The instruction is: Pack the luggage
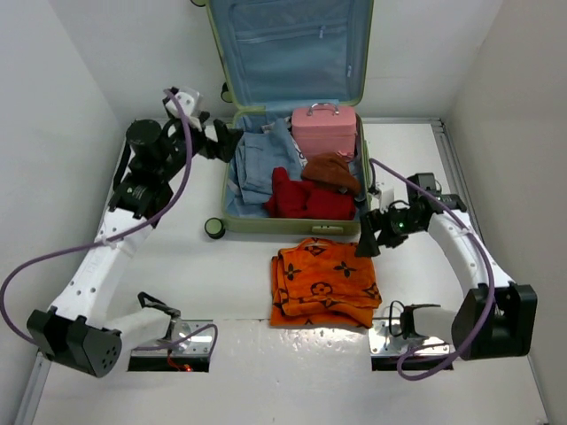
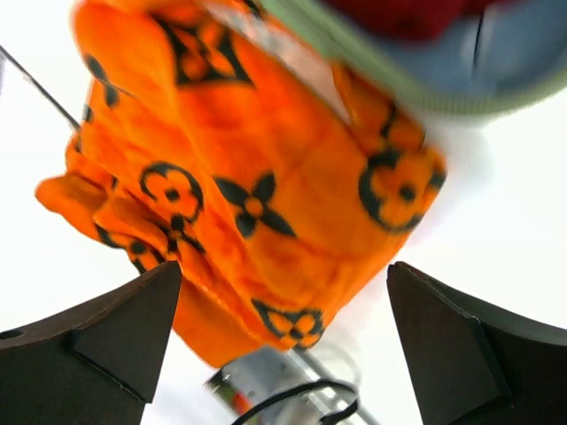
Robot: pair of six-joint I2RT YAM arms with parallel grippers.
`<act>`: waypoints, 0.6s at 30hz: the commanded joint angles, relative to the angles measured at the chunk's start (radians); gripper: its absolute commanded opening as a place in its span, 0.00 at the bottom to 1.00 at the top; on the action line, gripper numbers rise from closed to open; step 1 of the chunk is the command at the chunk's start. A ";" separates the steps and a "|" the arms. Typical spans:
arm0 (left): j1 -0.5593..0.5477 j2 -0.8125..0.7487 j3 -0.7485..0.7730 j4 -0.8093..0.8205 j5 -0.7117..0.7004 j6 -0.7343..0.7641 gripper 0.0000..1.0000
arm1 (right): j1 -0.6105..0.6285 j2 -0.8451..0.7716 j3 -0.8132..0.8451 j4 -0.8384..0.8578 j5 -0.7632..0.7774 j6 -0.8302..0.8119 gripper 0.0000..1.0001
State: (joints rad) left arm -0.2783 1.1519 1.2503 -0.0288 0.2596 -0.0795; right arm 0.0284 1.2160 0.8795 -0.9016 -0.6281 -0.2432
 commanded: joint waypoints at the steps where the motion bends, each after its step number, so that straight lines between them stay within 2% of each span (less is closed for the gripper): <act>1: 0.045 -0.030 -0.131 -0.083 0.055 -0.101 1.00 | -0.001 0.025 -0.031 -0.003 0.056 0.070 0.99; 3: 0.045 -0.064 -0.205 -0.092 0.157 -0.114 1.00 | -0.001 0.062 -0.039 -0.010 0.038 0.117 0.99; 5: 0.025 -0.112 -0.299 -0.103 0.187 -0.138 1.00 | 0.001 0.088 -0.054 -0.016 0.009 0.149 0.99; 7: 0.016 -0.139 -0.354 -0.103 0.176 -0.151 1.00 | 0.005 0.114 -0.083 -0.020 -0.001 0.172 0.99; 11: 0.005 -0.170 -0.373 -0.103 0.127 -0.151 1.00 | 0.031 0.135 -0.120 -0.004 0.031 0.232 0.99; 14: 0.034 -0.159 -0.364 -0.079 0.116 -0.141 1.00 | 0.087 0.183 -0.120 0.017 0.206 0.347 0.99; 18: 0.045 -0.159 -0.353 -0.056 0.086 -0.151 1.00 | 0.126 0.208 -0.123 0.056 0.347 0.472 0.99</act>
State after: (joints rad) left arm -0.2451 1.0058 0.8577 -0.1448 0.3702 -0.2104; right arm 0.1162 1.3956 0.7578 -0.8925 -0.4393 0.0921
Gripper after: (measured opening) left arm 0.997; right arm 0.986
